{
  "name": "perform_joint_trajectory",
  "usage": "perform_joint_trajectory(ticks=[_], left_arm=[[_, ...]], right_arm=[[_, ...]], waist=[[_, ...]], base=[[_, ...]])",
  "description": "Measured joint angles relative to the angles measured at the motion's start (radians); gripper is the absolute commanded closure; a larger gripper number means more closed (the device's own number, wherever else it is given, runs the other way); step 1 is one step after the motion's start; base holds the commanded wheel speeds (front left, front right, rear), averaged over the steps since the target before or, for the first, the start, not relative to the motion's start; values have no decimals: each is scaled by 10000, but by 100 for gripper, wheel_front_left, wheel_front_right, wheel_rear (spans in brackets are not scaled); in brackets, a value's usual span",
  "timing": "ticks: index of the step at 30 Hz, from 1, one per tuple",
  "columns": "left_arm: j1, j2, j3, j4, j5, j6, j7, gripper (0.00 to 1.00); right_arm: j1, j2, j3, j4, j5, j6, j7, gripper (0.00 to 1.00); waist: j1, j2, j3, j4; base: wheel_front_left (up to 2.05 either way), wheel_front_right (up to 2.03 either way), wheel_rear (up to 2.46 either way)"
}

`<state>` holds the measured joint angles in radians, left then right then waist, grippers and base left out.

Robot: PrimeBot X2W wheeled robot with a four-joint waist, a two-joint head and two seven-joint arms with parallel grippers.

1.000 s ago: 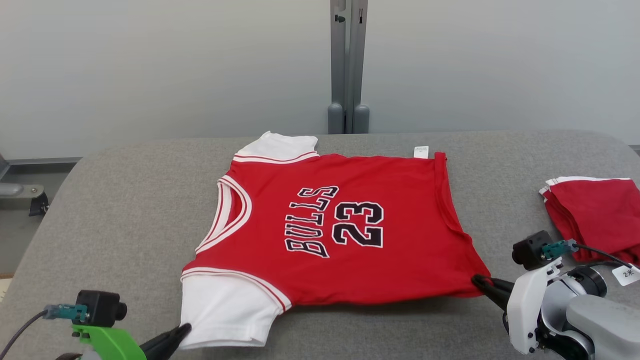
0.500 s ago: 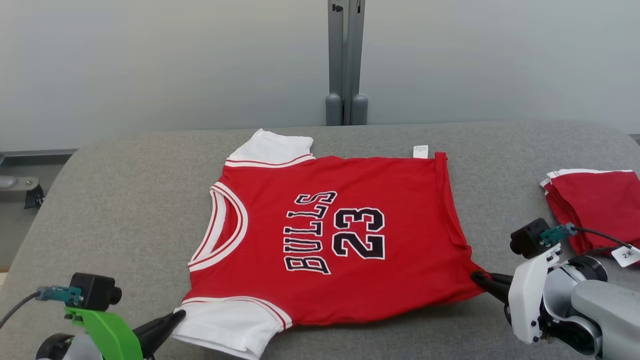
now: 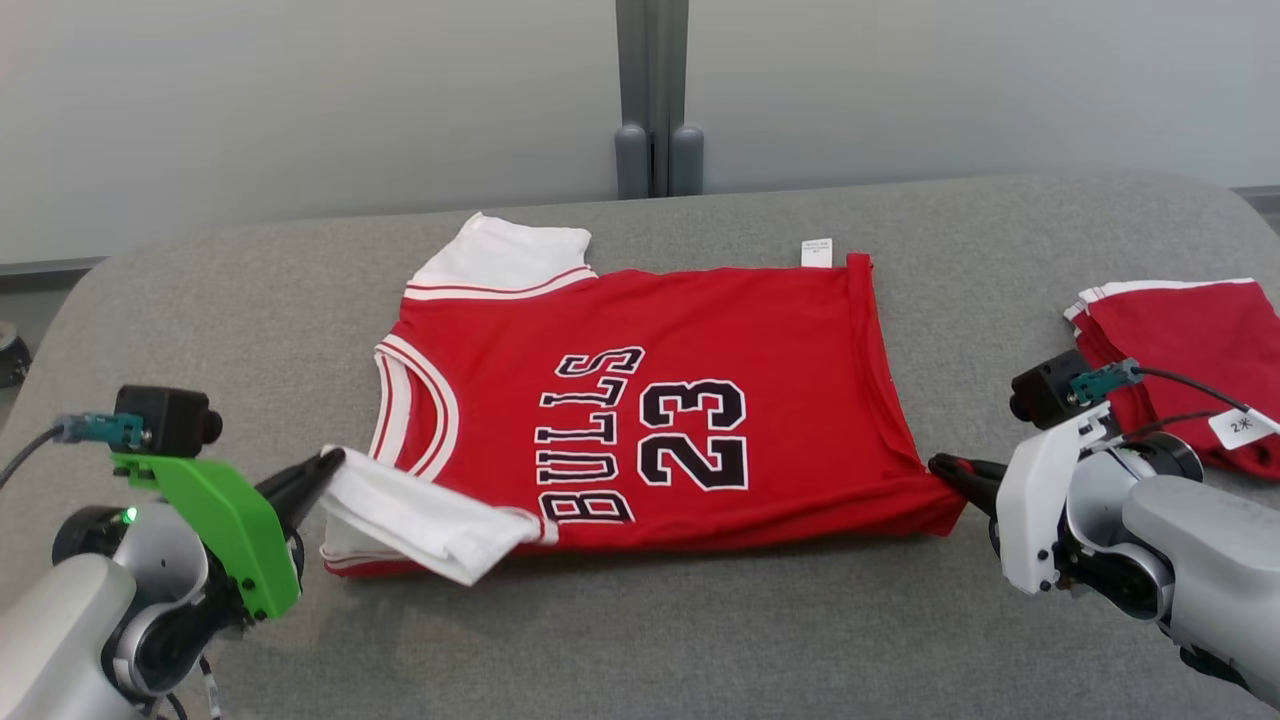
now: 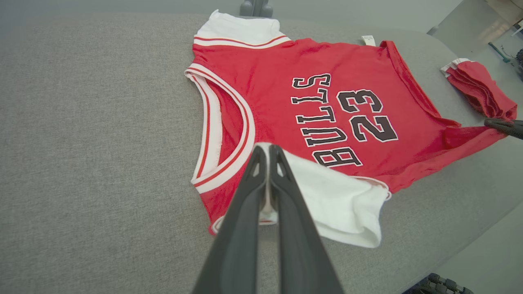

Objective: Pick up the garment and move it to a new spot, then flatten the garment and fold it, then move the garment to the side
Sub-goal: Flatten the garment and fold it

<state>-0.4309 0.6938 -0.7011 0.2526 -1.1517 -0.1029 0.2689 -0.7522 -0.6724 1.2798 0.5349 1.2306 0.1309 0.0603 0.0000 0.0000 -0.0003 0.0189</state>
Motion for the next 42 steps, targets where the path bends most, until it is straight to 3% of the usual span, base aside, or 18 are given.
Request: perform_joint_trajectory(ticks=[9, 23, 24, 25, 26, 27, 34, 37, 39, 42], left_arm=[[-1662, -888, -67, 1923, 869, 330, -330, 100], [-3173, -1942, -903, 4314, 2117, 303, -573, 100], [-3217, -2011, -928, 4410, 2146, 276, -616, 100], [-3257, -2140, -938, 4589, 2146, 276, -663, 100], [-3287, -2222, -957, 4730, 2178, 282, -786, 57], [-3317, -2276, -959, 4847, 2232, 328, -926, 0], [-3421, -2642, -922, 5682, 2476, 384, -2150, 0], [-3408, -2759, -662, 5754, 2470, 437, -3164, 0], [-3325, -2903, -451, 5637, 2343, 399, -3925, 0], [-2943, -3057, -209, 5363, 2383, 472, -4970, 0]], right_arm=[[-822, 612, 4, 857, -117, 0, -307, 100], [-1500, 947, 10, 1415, -194, 0, -915, 100], [-1540, 953, 12, 1429, -203, 0, -1035, 78], [-1602, 970, 10, 1480, -259, 0, -1329, 0], [-1654, 988, 10, 1570, -278, 0, -1515, 0], [-1679, 993, 8, 1624, -278, 0, -1666, 0], [-1651, 995, -10, 1979, -144, 0, -2803, 0], [-1459, 913, -307, 2027, -161, 0, -3137, 0], [-1302, 848, -1032, 1954, -405, -2, -3191, 0], [-889, 872, -3081, 1340, -1411, -2, -3227, 0]], waist=[[0, 0, 791, -365], [0, 0, 1824, -533], [0, 0, 1849, -508], [0, 0, 1872, -464], [0, 0, 1886, -426], [1, 0, 1893, -397], [0, 0, 1632, -218], [0, 0, 1406, -142], [0, 0, 1222, -79], [1, -1, 948, 12]], base=[[0, 0, 0], [0, 0, 0], [0, 0, 0], [0, 0, 0], [0, 0, 0], [0, 0, 0], [0, 0, 0], [0, 0, 0], [0, 0, 0], [0, 0, 0]])
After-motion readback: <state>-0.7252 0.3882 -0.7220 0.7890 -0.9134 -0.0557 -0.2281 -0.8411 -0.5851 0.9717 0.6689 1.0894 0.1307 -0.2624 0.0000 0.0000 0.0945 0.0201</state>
